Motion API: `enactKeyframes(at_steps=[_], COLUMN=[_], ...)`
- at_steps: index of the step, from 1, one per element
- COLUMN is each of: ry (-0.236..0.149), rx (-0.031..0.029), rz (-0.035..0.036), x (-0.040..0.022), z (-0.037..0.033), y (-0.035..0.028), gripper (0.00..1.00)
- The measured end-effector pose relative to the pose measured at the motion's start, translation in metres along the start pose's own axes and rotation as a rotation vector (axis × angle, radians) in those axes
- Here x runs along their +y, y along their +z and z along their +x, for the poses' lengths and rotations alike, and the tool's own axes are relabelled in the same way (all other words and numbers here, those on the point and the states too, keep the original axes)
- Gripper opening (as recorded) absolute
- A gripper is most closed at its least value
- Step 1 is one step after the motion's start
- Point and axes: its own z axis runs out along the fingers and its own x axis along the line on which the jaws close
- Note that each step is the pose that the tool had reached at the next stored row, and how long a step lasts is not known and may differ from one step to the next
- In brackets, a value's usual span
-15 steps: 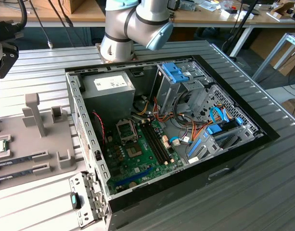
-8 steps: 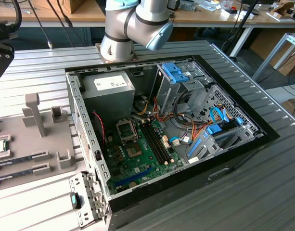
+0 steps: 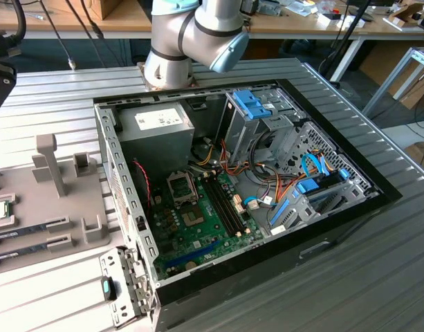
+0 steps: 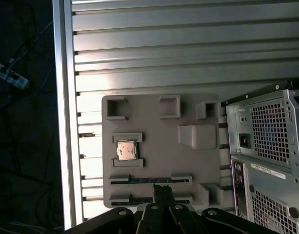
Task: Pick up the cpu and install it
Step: 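Reach for the cpu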
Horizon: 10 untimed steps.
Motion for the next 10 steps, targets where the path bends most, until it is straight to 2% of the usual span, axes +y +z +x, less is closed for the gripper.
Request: enactKeyframes(at_steps=[10], ry=[0.0], rx=[0.0], rz=[0.0001], x=[-0.0005], z=[0.0053], y=[0.0006], gripper=[0.11])
